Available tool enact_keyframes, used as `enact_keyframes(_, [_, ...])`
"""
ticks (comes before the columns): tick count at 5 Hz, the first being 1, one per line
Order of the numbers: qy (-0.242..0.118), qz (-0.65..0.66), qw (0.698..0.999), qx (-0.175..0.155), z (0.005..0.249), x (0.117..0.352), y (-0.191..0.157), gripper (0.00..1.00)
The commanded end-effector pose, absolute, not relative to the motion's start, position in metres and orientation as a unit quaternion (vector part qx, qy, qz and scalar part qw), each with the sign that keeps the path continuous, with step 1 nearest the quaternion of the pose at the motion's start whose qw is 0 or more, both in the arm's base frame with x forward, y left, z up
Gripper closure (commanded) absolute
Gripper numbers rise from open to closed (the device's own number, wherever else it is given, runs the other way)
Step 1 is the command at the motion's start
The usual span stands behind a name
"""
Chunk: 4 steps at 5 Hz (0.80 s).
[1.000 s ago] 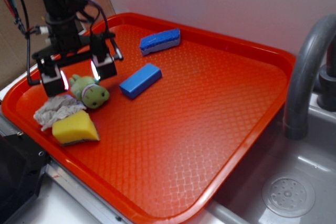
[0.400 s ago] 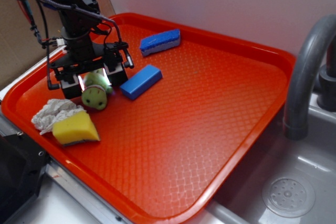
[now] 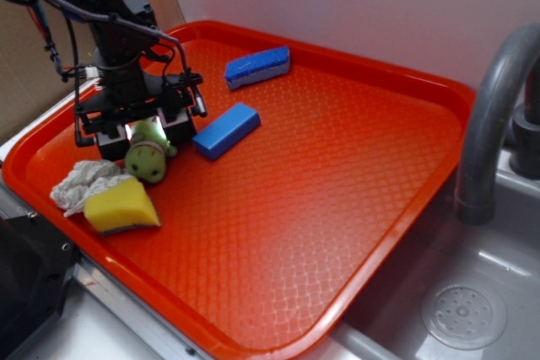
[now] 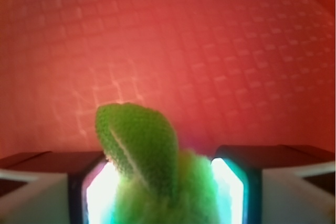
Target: Grab the green animal.
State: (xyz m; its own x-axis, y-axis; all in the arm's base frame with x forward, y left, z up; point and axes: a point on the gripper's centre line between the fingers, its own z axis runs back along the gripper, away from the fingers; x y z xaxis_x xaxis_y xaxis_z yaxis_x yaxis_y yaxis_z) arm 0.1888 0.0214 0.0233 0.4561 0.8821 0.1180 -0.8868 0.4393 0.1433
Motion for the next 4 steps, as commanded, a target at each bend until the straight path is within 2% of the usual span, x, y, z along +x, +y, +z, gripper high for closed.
enact_keyframes(1, [-0.025, 0.370, 0.929, 0.020, 0.110, 0.220, 0.043, 1.00])
enact_keyframes(2, [-0.036, 0.251, 0.967, -0.016, 0.145, 0.235, 0.036, 1.00])
enact_keyframes(3, [-0.029, 0.129, 0.991, -0.020, 0.172, 0.243, 0.016, 1.00])
enact_keyframes(4, [-0.060, 0.052, 0.996, -0.043, 0.192, 0.241, 0.000, 1.00])
